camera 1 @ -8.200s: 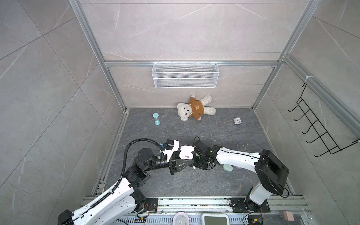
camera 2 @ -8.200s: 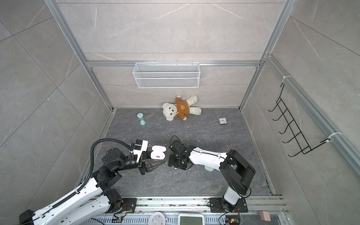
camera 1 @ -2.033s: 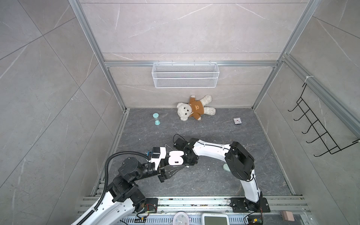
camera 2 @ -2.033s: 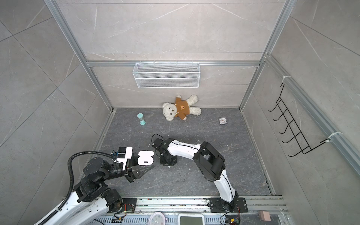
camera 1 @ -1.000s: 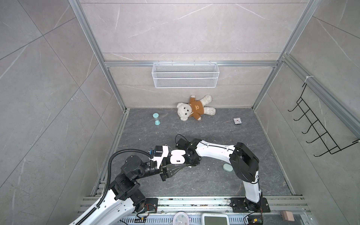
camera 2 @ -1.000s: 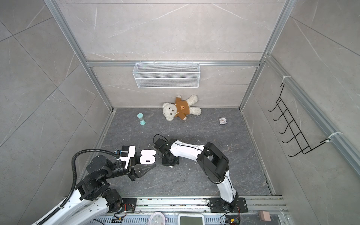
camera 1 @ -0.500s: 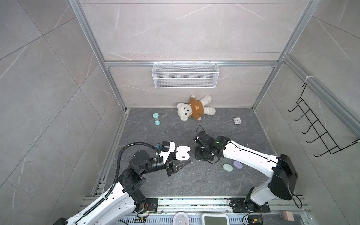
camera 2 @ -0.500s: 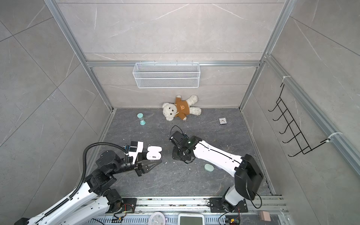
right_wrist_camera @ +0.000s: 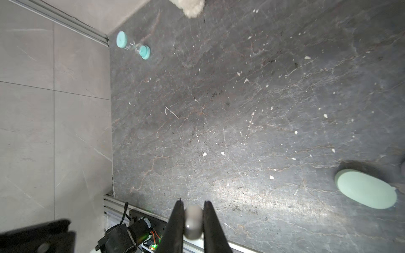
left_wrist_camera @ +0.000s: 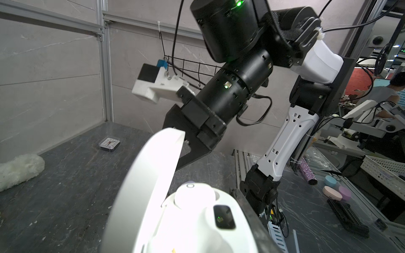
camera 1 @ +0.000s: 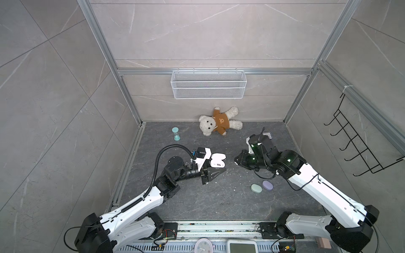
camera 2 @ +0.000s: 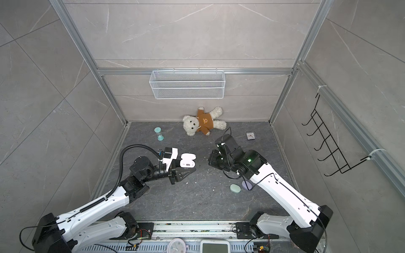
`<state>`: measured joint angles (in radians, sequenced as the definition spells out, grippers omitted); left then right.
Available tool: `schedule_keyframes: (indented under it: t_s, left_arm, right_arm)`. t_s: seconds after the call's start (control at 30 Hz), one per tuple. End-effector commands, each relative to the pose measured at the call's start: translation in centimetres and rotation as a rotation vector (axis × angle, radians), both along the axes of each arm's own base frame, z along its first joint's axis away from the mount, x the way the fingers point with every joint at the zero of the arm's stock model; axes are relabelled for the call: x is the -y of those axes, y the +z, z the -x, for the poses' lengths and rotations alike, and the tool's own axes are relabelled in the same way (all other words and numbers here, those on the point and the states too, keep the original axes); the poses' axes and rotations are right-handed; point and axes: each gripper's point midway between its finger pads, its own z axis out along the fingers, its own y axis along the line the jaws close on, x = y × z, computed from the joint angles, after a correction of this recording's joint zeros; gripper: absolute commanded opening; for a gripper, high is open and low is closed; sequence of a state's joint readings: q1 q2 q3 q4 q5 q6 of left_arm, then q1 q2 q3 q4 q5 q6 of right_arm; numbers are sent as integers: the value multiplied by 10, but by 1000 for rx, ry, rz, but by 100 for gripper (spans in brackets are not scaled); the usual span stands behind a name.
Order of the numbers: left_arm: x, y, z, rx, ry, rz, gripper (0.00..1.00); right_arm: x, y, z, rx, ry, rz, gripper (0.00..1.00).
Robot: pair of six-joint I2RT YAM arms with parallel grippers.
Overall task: Insert the wireless bluetooth earbuds into the charging case
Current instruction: 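Lift the earbud and carry it toward the open case in the left gripper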
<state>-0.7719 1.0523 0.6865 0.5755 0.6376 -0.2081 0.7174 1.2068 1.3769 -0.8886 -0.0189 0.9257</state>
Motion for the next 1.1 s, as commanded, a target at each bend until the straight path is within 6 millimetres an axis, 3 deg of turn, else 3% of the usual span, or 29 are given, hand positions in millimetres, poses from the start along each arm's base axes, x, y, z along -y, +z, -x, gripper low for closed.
schedule_keyframes:
  t_s: [0.0, 0.23, 0.47, 0.63, 1.07]
  left_arm:
    - [0, 46, -3, 133, -30, 127, 17]
    - [18, 52, -19, 145, -95, 130, 18]
    - [30, 54, -27, 137, -142, 161, 18]
    - [34, 54, -30, 140, -157, 181, 18]
    - [40, 53, -30, 128, -182, 204, 18]
  right_arm:
    - [12, 25, 10, 26, 10, -7, 16]
    - [20, 76, 15, 125, 17, -83, 16]
    - [8, 121, 19, 214, 73, -199, 16]
    - [-12, 147, 21, 251, 153, -301, 16]
    - [-48, 149, 23, 264, 229, -381, 15]
